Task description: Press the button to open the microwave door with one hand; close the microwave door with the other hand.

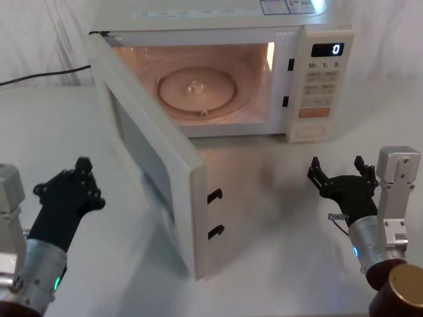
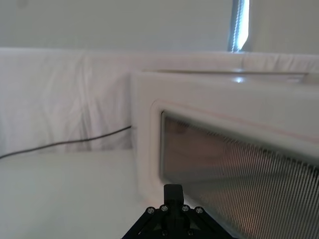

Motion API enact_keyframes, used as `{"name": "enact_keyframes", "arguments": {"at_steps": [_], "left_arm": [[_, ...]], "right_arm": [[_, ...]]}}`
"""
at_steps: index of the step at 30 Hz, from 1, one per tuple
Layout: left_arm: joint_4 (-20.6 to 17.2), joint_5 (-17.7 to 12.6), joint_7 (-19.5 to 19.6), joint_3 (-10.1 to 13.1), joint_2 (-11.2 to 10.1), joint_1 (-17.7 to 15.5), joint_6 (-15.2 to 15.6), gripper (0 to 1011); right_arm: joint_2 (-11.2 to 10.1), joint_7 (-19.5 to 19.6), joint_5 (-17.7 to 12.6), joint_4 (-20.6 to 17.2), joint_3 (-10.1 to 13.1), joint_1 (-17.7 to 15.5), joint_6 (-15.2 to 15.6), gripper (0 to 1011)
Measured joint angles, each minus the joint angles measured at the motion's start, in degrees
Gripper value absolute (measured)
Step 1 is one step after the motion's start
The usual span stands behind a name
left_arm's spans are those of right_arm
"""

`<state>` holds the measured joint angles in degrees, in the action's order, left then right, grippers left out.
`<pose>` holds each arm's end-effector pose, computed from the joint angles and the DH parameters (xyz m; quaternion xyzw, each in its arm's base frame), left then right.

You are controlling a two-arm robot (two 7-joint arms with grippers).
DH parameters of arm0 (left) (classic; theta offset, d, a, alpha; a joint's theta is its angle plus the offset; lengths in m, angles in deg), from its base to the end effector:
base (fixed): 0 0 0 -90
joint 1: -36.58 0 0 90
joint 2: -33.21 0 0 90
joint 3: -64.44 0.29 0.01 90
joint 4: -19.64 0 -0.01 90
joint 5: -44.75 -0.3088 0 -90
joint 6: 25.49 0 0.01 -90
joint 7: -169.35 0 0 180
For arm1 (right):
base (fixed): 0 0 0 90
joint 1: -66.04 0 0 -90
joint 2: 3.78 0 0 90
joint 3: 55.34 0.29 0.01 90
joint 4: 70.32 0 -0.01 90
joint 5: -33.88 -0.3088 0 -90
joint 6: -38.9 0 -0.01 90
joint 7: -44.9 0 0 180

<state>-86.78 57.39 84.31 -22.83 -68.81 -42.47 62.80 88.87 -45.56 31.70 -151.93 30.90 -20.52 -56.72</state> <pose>0.2729 0.0288 -0.2644 -0.0475 -0.0302 0.6354 0.7702 0.3434 0.0372 -0.3241 0.0327 0.0241 -0.6804 0.7317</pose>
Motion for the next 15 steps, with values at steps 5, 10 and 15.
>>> {"name": "enact_keyframes", "arguments": {"at_steps": [5,10,15], "left_arm": [[0.27,-0.88,0.95,0.44,0.94,-2.75,-0.16,0],[0.57,-1.56,1.52,0.81,1.73,-5.00,-0.23,0],[1.10,-2.18,2.19,1.76,2.57,-6.99,-0.23,0]], "right_arm": [[0.00,0.00,0.00,0.00,0.00,0.00,0.00,1002],[0.00,0.00,0.00,0.00,0.00,0.01,0.00,1002],[0.00,0.00,0.00,0.00,0.00,0.00,0.00,1002]]}}
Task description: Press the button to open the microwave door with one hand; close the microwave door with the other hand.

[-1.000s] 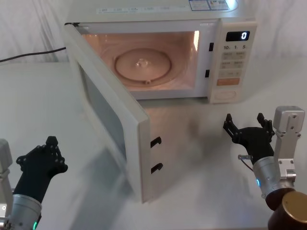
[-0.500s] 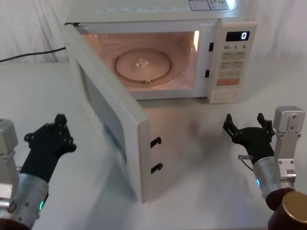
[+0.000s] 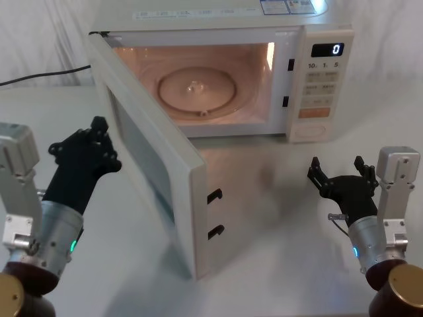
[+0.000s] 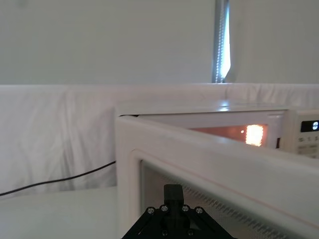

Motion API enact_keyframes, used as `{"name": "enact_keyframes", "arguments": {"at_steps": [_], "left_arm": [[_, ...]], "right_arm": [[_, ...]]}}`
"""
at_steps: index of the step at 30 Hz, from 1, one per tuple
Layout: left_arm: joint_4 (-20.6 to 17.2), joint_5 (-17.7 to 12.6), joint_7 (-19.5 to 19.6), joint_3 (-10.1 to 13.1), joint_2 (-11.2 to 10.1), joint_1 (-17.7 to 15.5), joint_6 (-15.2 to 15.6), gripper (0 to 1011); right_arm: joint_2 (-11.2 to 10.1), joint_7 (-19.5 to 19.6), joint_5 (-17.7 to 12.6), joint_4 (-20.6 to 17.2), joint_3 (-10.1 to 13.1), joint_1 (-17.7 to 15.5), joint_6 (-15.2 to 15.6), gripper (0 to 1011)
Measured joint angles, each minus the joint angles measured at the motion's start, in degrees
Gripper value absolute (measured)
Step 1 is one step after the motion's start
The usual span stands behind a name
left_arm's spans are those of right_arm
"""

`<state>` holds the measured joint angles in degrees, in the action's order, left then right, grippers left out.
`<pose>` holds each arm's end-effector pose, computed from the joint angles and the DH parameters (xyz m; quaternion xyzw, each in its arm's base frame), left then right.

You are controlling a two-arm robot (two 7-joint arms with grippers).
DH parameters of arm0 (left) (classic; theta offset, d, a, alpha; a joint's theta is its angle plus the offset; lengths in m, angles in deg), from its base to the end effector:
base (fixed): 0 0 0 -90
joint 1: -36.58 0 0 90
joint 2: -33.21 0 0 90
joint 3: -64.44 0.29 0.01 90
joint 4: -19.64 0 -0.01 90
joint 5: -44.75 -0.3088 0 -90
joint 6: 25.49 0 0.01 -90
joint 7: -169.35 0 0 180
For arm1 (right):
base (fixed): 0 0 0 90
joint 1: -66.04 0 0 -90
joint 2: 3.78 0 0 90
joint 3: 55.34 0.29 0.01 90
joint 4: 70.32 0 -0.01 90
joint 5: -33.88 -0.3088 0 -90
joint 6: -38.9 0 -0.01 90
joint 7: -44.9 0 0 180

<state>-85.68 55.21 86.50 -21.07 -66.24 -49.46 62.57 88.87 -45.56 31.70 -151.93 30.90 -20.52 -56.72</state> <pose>0.3033 0.0107 -0.2378 -0.0836 -0.0689 0.6112 0.7840 0.3434 0.0372 -0.3241 0.0327 0.0241 -0.6804 0.7317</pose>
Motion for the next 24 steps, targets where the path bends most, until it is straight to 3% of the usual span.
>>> {"name": "enact_keyframes", "arguments": {"at_steps": [11,24], "left_arm": [[2.51,-0.21,1.57,2.46,1.51,-3.44,-1.10,0],[9.66,-0.43,2.11,5.75,4.13,-9.02,-3.68,0]], "right_arm": [[0.00,0.00,0.00,0.00,0.01,0.00,0.00,1002],[0.00,0.00,0.00,0.00,0.00,0.00,0.00,1002]]}}
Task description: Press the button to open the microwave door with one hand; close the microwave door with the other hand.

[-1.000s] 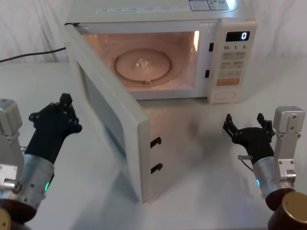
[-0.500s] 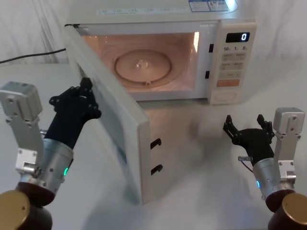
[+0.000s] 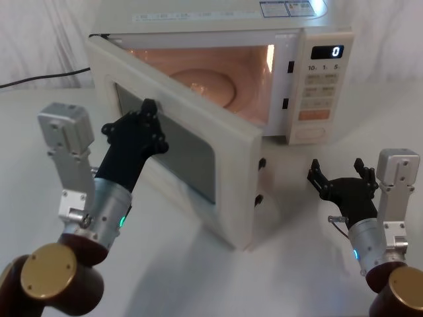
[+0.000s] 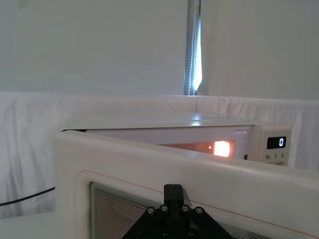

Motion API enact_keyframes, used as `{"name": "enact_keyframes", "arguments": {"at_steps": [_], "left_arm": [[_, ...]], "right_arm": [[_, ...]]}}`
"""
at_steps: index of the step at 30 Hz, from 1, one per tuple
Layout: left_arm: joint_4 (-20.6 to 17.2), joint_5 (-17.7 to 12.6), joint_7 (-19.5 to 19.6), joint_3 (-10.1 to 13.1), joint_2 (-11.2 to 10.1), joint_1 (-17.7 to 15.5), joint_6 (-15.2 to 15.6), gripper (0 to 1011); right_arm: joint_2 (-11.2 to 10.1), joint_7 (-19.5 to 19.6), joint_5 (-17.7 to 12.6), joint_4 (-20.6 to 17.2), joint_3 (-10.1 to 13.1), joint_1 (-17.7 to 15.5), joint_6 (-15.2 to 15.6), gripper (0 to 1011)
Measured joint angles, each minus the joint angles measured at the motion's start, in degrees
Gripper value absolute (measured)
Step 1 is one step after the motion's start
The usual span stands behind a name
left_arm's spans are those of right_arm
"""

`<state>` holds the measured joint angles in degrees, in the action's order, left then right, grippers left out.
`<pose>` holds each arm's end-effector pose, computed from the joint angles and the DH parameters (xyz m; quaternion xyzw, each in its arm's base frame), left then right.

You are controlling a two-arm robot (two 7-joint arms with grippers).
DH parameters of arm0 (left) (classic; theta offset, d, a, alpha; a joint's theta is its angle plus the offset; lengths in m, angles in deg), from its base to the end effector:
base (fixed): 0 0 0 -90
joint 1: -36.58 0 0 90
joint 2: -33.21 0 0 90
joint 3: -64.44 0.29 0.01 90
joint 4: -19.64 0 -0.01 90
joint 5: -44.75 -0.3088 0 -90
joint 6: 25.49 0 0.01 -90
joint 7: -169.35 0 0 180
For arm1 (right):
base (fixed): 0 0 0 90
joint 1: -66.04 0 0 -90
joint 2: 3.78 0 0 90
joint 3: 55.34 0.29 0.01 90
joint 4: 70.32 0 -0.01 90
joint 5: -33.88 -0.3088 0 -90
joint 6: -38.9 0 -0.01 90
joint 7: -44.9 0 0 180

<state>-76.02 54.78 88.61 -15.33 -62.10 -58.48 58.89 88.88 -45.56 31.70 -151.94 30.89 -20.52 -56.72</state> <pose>0.3456 -0.0331 -0.2422 -0.1186 -0.0687 0.5666 0.8125 0.3434 0.0373 -0.3240 0.0328 0.0241 -0.6803 0.7318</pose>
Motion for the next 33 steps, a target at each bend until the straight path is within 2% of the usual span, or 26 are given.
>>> {"name": "enact_keyframes", "arguments": {"at_steps": [8,33], "left_arm": [[3.90,0.26,1.27,1.39,0.81,-4.18,-0.28,0],[17.32,1.59,3.03,5.30,3.50,-16.47,2.14,0]], "right_arm": [[0.00,0.00,0.00,0.00,0.00,0.00,0.00,1002],[0.00,0.00,0.00,0.01,0.00,0.00,0.00,1002]]}}
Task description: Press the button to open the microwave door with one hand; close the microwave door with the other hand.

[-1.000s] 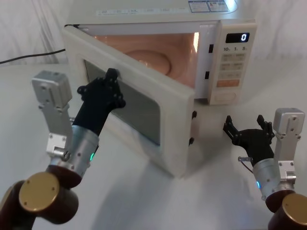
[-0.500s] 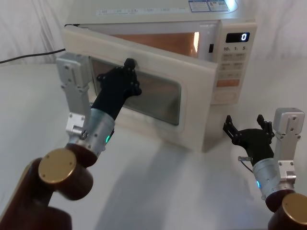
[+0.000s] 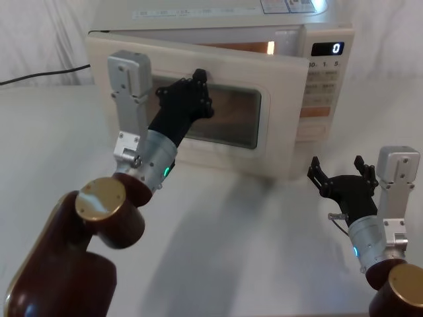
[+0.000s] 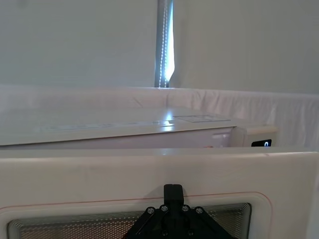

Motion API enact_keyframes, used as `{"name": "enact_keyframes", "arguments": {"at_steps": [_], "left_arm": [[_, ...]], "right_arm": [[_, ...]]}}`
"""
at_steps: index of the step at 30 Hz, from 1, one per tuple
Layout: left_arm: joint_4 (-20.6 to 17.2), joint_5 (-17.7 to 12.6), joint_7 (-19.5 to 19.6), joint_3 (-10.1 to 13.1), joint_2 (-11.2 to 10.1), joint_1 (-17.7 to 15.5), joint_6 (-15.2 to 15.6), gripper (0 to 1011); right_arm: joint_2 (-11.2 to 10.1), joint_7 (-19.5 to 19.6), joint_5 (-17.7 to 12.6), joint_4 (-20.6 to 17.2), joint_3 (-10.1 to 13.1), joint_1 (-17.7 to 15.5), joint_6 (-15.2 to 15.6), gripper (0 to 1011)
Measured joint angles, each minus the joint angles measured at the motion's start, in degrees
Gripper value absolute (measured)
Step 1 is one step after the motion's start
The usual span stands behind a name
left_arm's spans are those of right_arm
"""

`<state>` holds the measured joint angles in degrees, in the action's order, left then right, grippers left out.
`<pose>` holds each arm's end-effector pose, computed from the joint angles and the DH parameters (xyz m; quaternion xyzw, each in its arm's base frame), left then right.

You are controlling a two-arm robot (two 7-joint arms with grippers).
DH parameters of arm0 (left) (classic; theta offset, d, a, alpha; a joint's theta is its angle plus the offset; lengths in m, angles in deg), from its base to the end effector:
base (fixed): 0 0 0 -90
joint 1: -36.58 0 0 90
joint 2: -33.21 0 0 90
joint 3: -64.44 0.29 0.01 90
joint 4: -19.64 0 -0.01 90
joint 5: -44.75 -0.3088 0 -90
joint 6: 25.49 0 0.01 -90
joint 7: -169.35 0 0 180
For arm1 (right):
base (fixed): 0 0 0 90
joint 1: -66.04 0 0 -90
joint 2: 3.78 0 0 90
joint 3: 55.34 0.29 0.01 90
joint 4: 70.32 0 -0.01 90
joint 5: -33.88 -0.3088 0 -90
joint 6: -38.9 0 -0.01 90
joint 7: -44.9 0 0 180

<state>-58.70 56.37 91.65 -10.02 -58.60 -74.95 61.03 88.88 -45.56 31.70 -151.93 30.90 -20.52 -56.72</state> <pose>0.4215 -0.0742 -0.2274 -0.1021 -0.0461 0.5156 0.8495 0.3434 0.0372 -0.3241 0.0328 0.0242 -0.6804 0.7317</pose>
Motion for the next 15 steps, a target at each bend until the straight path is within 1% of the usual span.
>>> {"name": "enact_keyframes", "arguments": {"at_steps": [1,2,15], "left_arm": [[0.00,0.00,0.00,0.00,0.00,0.00,0.00,0],[1.21,0.02,0.04,0.20,0.27,-0.87,-0.09,0],[7.22,-0.54,-0.30,0.97,1.66,-5.29,-1.49,0]], "right_arm": [[0.00,0.00,0.00,0.00,0.00,0.00,0.00,1002],[0.00,0.00,0.00,0.00,0.00,0.00,0.00,1002],[0.00,0.00,0.00,0.00,0.00,0.00,0.00,1002]]}}
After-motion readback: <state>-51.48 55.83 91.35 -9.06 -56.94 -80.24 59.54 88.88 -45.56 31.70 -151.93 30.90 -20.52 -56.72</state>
